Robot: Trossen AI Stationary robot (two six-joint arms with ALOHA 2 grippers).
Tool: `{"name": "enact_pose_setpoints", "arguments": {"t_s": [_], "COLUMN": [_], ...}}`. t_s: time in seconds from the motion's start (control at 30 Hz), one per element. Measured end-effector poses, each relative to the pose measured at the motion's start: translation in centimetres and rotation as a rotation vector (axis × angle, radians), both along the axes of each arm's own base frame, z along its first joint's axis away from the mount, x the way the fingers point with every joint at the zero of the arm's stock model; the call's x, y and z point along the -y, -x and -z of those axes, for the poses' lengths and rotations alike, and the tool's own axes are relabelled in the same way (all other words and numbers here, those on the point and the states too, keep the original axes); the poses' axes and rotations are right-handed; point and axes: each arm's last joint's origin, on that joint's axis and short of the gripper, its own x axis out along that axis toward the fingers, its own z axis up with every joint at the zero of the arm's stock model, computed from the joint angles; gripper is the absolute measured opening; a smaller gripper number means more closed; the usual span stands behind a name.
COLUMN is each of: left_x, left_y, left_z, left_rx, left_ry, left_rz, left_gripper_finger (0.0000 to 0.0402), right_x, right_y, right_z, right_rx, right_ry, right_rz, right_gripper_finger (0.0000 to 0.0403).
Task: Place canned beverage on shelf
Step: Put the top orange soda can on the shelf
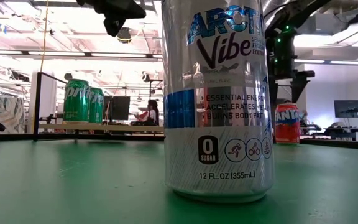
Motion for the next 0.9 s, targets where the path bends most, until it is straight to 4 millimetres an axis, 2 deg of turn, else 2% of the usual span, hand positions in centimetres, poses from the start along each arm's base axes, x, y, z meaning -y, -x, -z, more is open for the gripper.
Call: {"name": "enact_pose_setpoints", "arguments": {"t_s": [0.17,0.4,0.5,0.9], "left_x": [0.0,0.0,0.0,-0.4], "left_y": [0.1,0.1,0.1,0.1], "left_z": [0.2,0.2,0.2,0.2], "left_rx": [-0.021,-0.022,-0.022,-0.022], "left_ry": [0.003,0.003,-0.001,-0.006], "left_rz": [0.000,0.000,-0.003,-0.028], "left_gripper_finger": [0.0000,0.0000,0.0000,0.0000], "right_x": [0.1,-0.8,-1.0,-0.7], "right_y": [-0.1,0.4,0.4,-0.2], "right_z": [0.8,4.3,5.1,5.3], "right_rx": [0.017,0.021,0.023,0.057], "right_ry": [-0.015,-0.088,-0.086,-0.027], "right_rz": [-0.004,0.000,-0.006,-0.041], "right_gripper_finger": [0.0393,0.0393,0.0393,0.0393]}}
